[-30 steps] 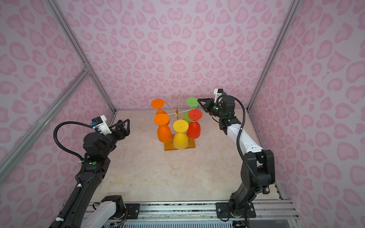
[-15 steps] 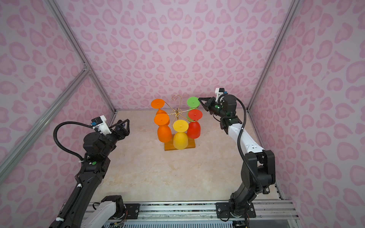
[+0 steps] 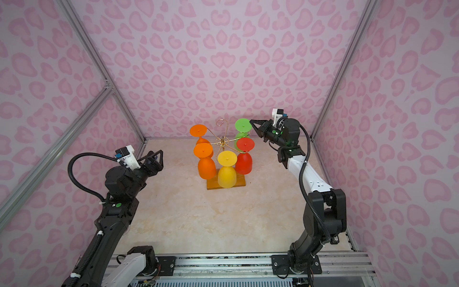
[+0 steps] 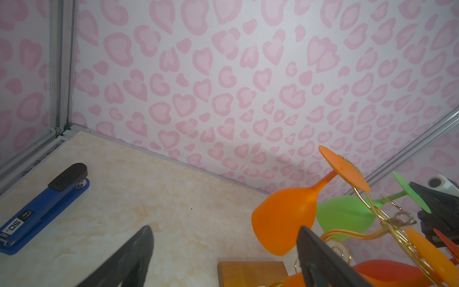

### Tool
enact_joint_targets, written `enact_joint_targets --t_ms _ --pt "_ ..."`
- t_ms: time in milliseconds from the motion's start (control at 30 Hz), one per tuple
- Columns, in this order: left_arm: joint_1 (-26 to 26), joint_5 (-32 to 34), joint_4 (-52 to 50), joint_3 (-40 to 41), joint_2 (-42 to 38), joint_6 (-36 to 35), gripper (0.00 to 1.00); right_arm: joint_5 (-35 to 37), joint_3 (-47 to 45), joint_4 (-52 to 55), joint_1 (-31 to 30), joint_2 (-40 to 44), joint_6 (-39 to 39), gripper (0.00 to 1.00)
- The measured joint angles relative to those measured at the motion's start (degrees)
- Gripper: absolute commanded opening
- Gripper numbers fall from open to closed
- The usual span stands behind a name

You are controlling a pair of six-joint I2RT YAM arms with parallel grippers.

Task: Take the wine glass off the wine glass rack
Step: Pick up the wine glass from the wine glass rack.

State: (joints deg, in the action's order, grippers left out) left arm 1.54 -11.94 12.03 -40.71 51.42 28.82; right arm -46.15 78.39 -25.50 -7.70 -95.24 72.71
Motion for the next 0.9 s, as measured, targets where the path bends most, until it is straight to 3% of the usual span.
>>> enact_joint_targets --t_ms 900 --pt "0.02 -0.02 -0.37 0.17 -0.15 0.00 0.92 -0.22 -3.23 3.63 0.74 4.55 -1.40 0.00"
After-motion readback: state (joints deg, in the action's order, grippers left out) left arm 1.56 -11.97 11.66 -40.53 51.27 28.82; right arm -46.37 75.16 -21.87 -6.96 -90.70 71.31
